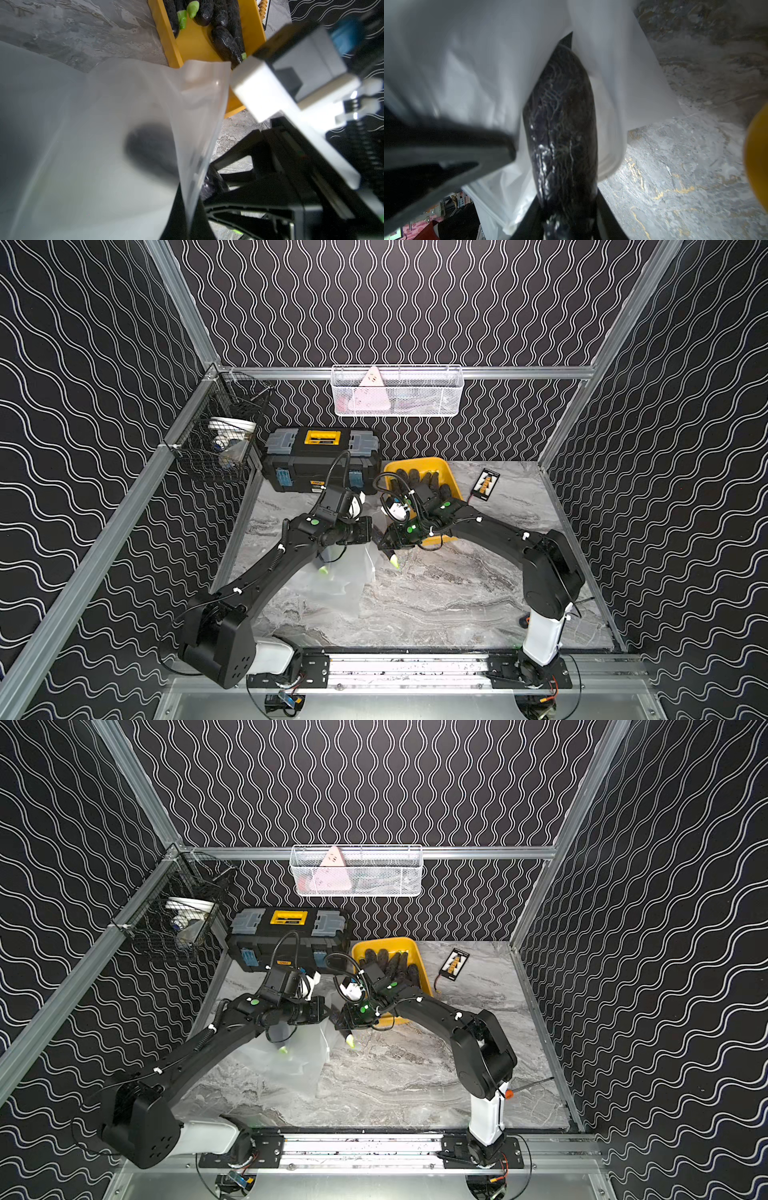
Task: Place the eggplant in a zip-top bag and seal the zipper
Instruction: Place the eggplant in the zipper food storage bag.
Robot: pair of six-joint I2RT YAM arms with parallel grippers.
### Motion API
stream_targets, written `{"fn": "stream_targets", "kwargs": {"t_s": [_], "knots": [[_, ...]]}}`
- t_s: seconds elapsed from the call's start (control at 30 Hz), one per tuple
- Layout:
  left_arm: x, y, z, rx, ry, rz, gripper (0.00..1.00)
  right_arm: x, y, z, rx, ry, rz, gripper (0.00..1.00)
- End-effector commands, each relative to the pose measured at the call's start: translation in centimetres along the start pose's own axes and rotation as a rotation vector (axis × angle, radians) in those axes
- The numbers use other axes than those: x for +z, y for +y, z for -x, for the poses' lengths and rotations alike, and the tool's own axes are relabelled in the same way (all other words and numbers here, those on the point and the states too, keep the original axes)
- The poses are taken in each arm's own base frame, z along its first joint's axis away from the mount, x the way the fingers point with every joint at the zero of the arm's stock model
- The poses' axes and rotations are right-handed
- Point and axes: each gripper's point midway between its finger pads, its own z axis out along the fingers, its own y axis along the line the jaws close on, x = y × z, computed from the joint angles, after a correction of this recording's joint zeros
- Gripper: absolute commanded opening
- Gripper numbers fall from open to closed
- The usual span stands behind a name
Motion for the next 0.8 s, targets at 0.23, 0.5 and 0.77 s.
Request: {"fn": "stream_targets", "kwargs": {"t_s": [0.23,0.5,0.77], "knots": [[0.3,0.1,-0.8,-0.045,0.029,-0.009,0.00,-0.5,2.1,1.7,0.078,0.000,0.050,0.41],[-0.1,1.4,0.8,-0.096,-0.001,-0.011,0.00,-1.3,3.6,-0.2,0.010,0.031,0.095,0.26],[-0.1,0.6,0.5,-0.064,0.017,-0.057,0.00,0.2,4.5,-0.6,-0.003,0.090,0.127,0.25]]}}
